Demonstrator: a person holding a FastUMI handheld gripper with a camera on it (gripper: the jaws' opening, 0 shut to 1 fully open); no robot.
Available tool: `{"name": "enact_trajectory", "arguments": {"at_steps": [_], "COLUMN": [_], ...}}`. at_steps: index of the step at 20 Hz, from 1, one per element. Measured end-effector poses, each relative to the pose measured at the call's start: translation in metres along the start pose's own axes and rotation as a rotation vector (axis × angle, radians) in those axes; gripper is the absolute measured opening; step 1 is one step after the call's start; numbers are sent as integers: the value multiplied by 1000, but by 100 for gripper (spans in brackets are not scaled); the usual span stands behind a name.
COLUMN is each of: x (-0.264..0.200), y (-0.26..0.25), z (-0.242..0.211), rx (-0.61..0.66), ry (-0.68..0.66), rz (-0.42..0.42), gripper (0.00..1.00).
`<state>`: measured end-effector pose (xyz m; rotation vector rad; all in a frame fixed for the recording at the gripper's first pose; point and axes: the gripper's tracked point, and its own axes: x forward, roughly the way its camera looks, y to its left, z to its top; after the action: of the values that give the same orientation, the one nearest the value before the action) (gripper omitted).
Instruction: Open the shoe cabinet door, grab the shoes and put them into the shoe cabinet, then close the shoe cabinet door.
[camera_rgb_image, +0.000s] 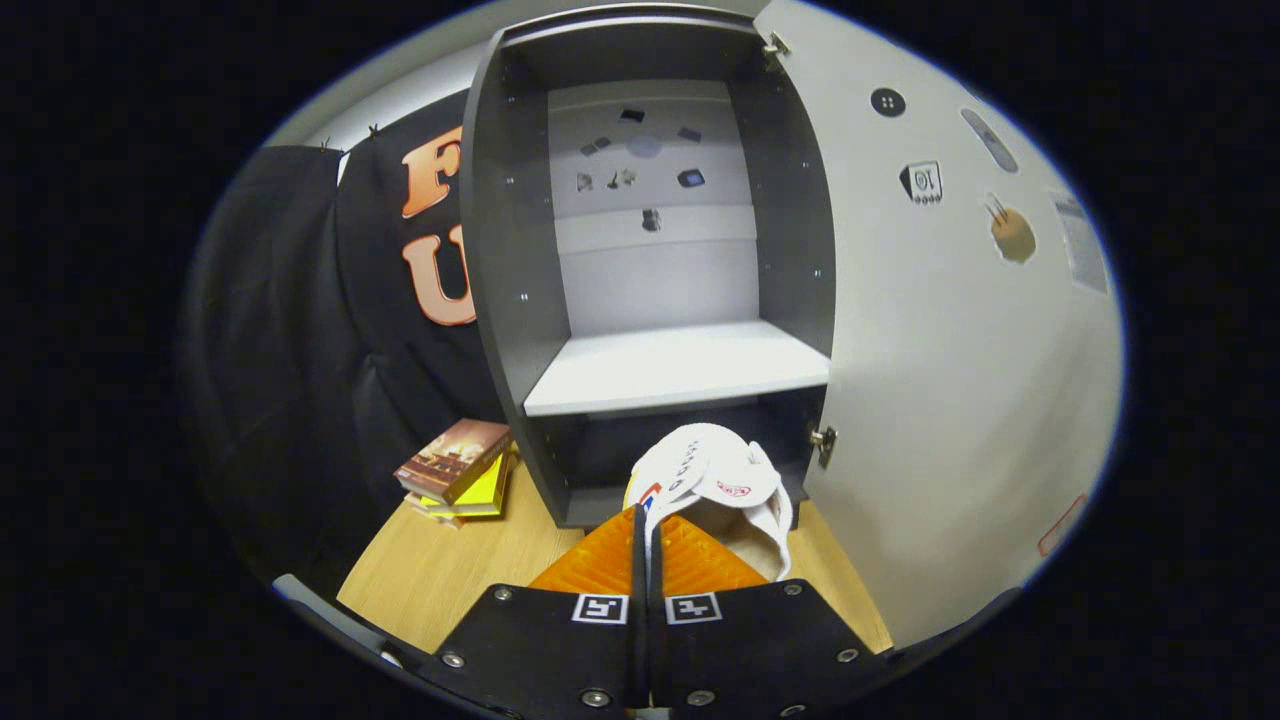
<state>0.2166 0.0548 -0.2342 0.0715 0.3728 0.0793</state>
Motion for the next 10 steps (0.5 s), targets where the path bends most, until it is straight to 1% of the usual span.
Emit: {"name": "enact_trajectory", "arguments": {"at_steps": [2, 5, 10], "x": [3, 18, 60], "y": [-2, -5, -7], "z": [33, 69, 110], "rx": [-14, -25, -28], "ry": [-57, -102, -134], "rz": [4, 15, 43], "gripper": [0, 0, 0]}}
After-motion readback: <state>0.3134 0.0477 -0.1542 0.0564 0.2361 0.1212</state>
